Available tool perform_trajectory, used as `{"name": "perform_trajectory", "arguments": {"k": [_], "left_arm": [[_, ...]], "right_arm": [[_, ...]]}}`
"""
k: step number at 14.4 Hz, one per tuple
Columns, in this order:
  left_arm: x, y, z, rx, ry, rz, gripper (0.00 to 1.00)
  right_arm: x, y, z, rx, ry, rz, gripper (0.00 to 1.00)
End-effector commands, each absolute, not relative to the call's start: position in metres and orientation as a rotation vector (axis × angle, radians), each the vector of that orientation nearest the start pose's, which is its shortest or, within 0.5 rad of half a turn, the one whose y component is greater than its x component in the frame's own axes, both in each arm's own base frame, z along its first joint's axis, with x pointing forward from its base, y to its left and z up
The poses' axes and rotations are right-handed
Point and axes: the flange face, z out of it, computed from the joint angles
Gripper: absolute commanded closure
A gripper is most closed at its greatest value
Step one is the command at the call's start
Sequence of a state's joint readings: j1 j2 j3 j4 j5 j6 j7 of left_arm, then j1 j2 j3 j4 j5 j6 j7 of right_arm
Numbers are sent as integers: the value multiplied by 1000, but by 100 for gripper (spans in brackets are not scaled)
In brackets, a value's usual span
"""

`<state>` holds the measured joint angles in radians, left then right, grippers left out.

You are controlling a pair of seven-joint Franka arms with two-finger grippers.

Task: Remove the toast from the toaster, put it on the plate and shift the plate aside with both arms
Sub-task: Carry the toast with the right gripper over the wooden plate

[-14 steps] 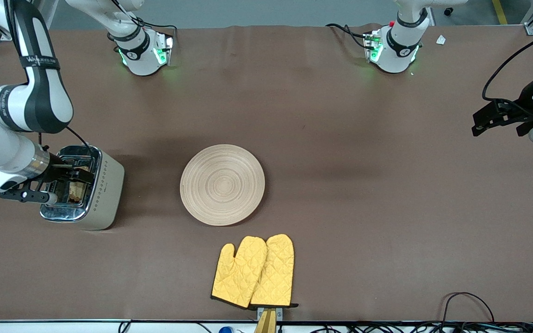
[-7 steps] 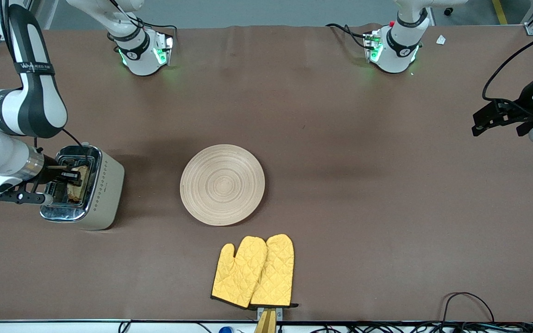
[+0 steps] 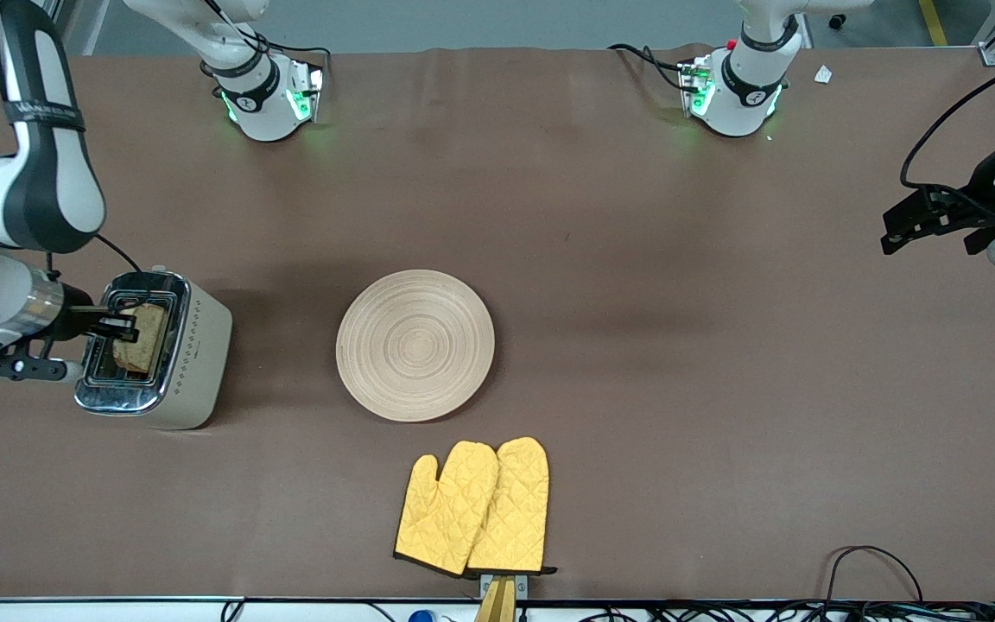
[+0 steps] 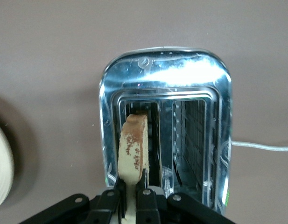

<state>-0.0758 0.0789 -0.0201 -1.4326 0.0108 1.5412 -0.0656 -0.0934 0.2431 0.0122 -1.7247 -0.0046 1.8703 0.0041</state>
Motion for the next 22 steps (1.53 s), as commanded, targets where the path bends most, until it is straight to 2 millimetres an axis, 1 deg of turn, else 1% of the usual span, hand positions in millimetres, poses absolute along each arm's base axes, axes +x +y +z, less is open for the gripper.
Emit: {"name": "perform_trajectory", "arguments": {"k": [1, 2, 3, 4, 5, 6, 7, 8, 10, 11, 13, 14, 15, 16, 17, 19, 20, 21, 22], "left_arm": [[570, -52, 647, -3119, 65, -46, 0], [570, -52, 647, -3119, 65, -46, 0], [570, -52, 647, -3117, 62, -46, 0], [570, -52, 647, -3117, 62, -46, 0], [570, -52, 647, -3117, 64, -46, 0], [570, -52, 647, -3117, 64, -46, 0], [570, -52, 647, -3117, 64, -46, 0], [570, -53, 647, -3117, 64, -48, 0], [570, -52, 647, -3117, 64, -46, 0], [570, -52, 647, -3117, 64, -46, 0], [570, -52, 647, -3117, 64, -46, 0], [570, -52, 647, -3117, 64, -46, 0], [570, -52, 647, -3117, 64, -46, 0], [570, -52, 647, -3116, 62, -46, 0], [570, -52, 647, -3116, 62, -46, 0], [570, -52, 647, -3117, 62, -46, 0], [570, -52, 647, -3117, 64, -46, 0], [570, -52, 647, -3116, 62, -46, 0], [570, -52, 647, -3117, 64, -46, 0]], "right_arm": [[619, -33, 494, -3114, 100, 188, 100], [619, -28, 514, -3115, 89, 191, 100], [618, -24, 526, -3108, 91, 200, 100], [616, -18, 534, -3064, 110, 204, 100], [612, -13, 540, -3014, 155, 215, 100], [611, -6, 540, -2980, 233, 229, 100], [611, 14, 537, -2931, 276, 251, 100], [611, 30, 534, -2863, 355, 275, 100], [614, 52, 516, -2627, 537, 332, 100], [614, 65, 498, -2568, 586, 346, 100], [611, 106, 470, -2563, 569, 318, 100], [610, 123, 458, -2534, 575, 305, 100], [606, 148, 445, -2503, 570, 307, 100], [604, 168, 430, -2494, 569, 302, 100], [603, 188, 413, -2502, 565, 282, 100], [600, 233, 388, -2524, 527, 240, 100], [595, 251, 378, -2534, 521, 182, 100], [590, 265, 367, -2538, 528, 115, 100], [586, 275, 353, -2536, 535, 96, 100]]}}
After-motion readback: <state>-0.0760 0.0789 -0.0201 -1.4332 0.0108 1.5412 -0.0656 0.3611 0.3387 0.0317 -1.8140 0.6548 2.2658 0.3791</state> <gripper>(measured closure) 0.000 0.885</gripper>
